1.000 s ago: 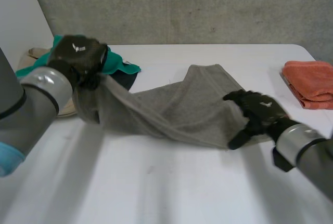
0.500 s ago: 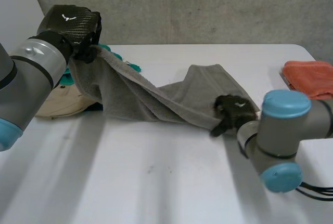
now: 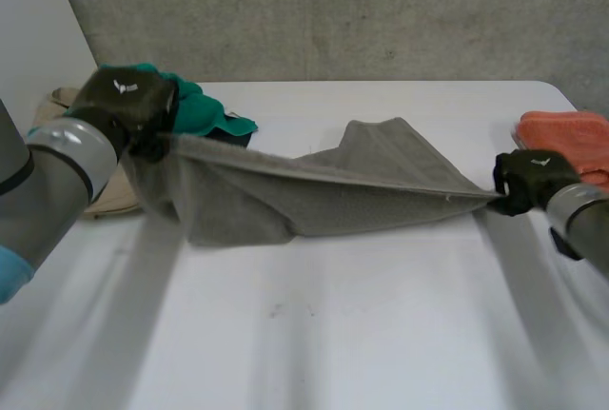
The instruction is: Fold the laundry.
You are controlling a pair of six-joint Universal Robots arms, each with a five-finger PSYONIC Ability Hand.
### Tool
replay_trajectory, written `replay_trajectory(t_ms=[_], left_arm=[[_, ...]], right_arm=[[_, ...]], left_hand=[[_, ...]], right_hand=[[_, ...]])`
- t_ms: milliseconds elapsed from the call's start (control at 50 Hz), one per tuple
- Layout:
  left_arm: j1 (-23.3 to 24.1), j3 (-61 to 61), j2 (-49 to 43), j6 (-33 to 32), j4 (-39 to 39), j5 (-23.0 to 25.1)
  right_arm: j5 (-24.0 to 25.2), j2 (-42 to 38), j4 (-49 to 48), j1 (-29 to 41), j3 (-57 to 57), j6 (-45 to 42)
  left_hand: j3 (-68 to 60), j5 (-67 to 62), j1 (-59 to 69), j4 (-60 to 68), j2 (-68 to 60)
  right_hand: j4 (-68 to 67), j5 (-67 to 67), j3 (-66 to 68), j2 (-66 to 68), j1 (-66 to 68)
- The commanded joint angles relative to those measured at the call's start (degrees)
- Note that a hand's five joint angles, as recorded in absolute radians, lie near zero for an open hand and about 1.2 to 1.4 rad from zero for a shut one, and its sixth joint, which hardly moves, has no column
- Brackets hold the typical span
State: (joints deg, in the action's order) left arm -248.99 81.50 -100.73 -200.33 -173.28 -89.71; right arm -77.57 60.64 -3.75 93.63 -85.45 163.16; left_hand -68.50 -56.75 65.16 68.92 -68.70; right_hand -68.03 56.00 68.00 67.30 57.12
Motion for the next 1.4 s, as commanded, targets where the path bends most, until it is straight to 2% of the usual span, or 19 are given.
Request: replay_trajectory(t_ms=[20, 40, 100, 200, 260, 320, 420, 480, 520, 580, 660, 720, 740, 840, 900, 980, 1060, 1260, 1400], left_arm=[[0.2, 5.9, 3.1, -6.3, 10.4, 0.1], [0.2, 6.8, 3.7, -7.7, 12.0, 0.1], [0.2, 10.9, 6.9, -13.1, 16.6, 0.1], [0.7, 16.8, 13.4, -18.8, 18.8, 0.2], [0.4, 19.2, 15.5, -20.2, 16.9, 0.3], [0.6, 20.7, 13.6, -20.1, 12.8, 0.2], [0.6, 19.2, 3.5, -20.8, 3.8, -0.5], [0.6, 14.1, -3.8, -20.8, -1.3, -0.7], [0.6, 8.5, -8.9, -20.8, -4.2, -1.8], [0.7, 1.1, -12.9, -20.8, -6.3, -3.3], [0.6, -13.2, -17.0, -20.7, -9.9, -5.6], [0.5, -23.6, -17.9, -20.3, -16.5, -5.6], [0.6, -25.6, -17.9, -20.2, -18.7, -5.6], [0.4, -31.0, -16.7, -20.0, -35.0, -4.4], [0.6, -31.2, -16.0, -19.9, -38.4, -3.9], [0.5, -29.5, -15.6, -18.8, -36.5, -4.1], [0.1, -23.9, -15.3, -17.4, -33.9, -4.0], [-0.8, -3.9, -15.3, -16.5, -33.9, -3.5], [-0.8, 6.9, -16.0, -16.4, -33.7, -3.4]], right_arm=[[3.9, 15.3, 18.8, -4.2, 0.2, -20.8], [4.0, 19.0, 24.3, -4.9, -0.4, -27.4], [3.8, 26.1, 35.0, -6.3, -2.4, -39.5], [4.7, 33.8, 41.3, -10.3, -5.7, -49.5], [4.7, 34.5, 40.9, -10.5, -8.3, -49.3], [4.7, 33.5, 39.9, -10.4, -10.7, -49.3], [2.7, 20.9, 32.1, -6.6, -9.5, -48.1], [-0.4, 16.0, 29.0, -4.6, -6.3, -46.0], [-4.3, 12.7, 26.1, -3.1, -2.0, -43.3], [-8.5, 9.5, 22.1, 0.3, 5.8, -40.8], [-10.8, 6.7, 15.3, 4.1, 17.0, -38.8], [-11.3, 6.6, 9.0, 4.8, 23.1, -36.7], [-11.3, 6.9, 3.8, 4.9, 26.1, -34.9], [-11.6, 9.1, -10.7, 5.0, 28.9, -30.2], [-11.7, 9.9, -14.0, 5.3, 28.6, -29.6], [-11.7, 10.1, -13.9, 5.5, 27.1, -29.4], [-11.0, 10.1, -14.1, 6.2, 23.8, -29.3], [-10.1, 8.4, -13.7, 6.1, 10.8, -29.4], [-6.7, 7.2, -11.2, 5.6, -0.5, -29.8]], left_hand=[[-11.5, -13.2, 14.8, 11.1, -11.3], [-11.5, -13.2, 14.8, 11.1, -11.3], [-11.5, -13.2, 14.8, 11.1, -11.3], [-11.5, -13.2, 14.8, 11.1, -11.3], [-11.5, -13.2, 14.8, 11.1, -11.3], [-11.5, -13.2, 14.8, 11.1, -11.3], [-11.5, -13.2, 14.8, 11.1, -11.3], [-11.5, -13.2, 14.8, 11.1, -11.3], [-11.5, -13.2, 14.8, 11.1, -11.3], [-11.5, -13.2, 14.8, 11.1, -11.3], [-11.5, -13.2, 14.8, 11.1, -11.3], [-11.5, -13.2, 14.8, 11.1, -11.3], [-11.5, -13.2, 14.8, 11.1, -11.3], [-11.5, -13.2, 14.8, 11.1, -11.3], [-11.5, -13.2, 14.8, 11.1, -11.3], [-11.5, -13.2, 14.8, 11.1, -11.3], [-11.5, -13.2, 14.8, 11.1, -11.3], [-11.5, -13.2, 14.8, 11.1, -11.3], [-11.5, -13.2, 14.8, 11.1, -11.3]], right_hand=[[-12.0, 14.0, 12.0, 12.7, 22.9], [-12.0, 14.0, 12.0, 12.7, 22.9], [-12.0, 14.0, 12.0, 12.7, 22.9], [-12.0, 14.0, 12.0, 12.7, 22.9], [-12.0, 14.0, 12.0, 12.7, 22.9], [-12.0, 14.0, 12.0, 12.7, 22.9], [-12.0, 14.0, 12.0, 12.7, 22.9], [-12.0, 14.0, 12.0, 12.7, 22.9], [-12.0, 14.0, 12.0, 12.7, 22.9], [-12.0, 14.0, 12.0, 12.7, 22.9], [-12.0, 14.0, 12.0, 12.7, 22.9], [-12.0, 14.0, 12.0, 12.7, 22.9], [-12.0, 14.0, 12.0, 12.7, 22.9], [-12.0, 14.0, 12.0, 12.7, 22.9], [-12.0, 14.0, 12.0, 12.7, 22.9], [-12.0, 14.0, 12.0, 12.7, 22.9], [-12.0, 14.0, 12.0, 12.7, 22.9], [-12.0, 14.0, 12.0, 12.7, 22.9], [-12.0, 14.0, 12.0, 12.7, 22.9]])
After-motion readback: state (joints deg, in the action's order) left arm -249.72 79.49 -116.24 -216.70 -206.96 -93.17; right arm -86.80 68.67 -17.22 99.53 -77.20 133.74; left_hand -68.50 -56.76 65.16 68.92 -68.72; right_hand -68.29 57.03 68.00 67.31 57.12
